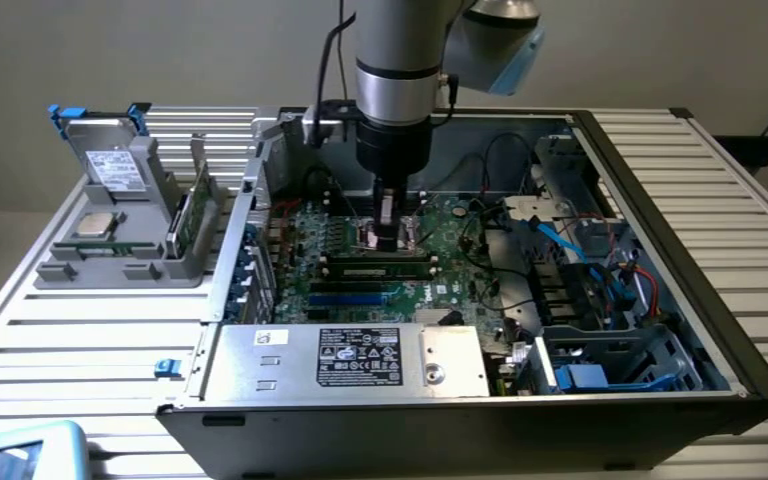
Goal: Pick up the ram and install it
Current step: 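Press down the ram until it locks into place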
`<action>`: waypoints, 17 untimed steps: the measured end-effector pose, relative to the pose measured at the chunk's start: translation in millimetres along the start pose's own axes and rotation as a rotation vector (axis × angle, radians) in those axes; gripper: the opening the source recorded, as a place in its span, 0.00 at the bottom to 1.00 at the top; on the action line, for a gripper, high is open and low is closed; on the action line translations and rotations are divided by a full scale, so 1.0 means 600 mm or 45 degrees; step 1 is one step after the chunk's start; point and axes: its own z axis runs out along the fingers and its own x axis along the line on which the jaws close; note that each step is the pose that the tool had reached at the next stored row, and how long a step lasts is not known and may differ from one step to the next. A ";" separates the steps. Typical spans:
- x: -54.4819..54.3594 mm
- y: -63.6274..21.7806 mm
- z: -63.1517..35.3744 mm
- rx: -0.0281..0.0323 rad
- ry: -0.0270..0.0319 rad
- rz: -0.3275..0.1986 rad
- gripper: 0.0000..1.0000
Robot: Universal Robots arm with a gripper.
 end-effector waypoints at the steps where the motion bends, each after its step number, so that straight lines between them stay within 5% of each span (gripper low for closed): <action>1: 0.000 0.000 0.000 -0.0012 -0.0003 0.018 0.11; 17: 0.000 0.000 0.002 -0.0249 -0.0008 0.333 0.11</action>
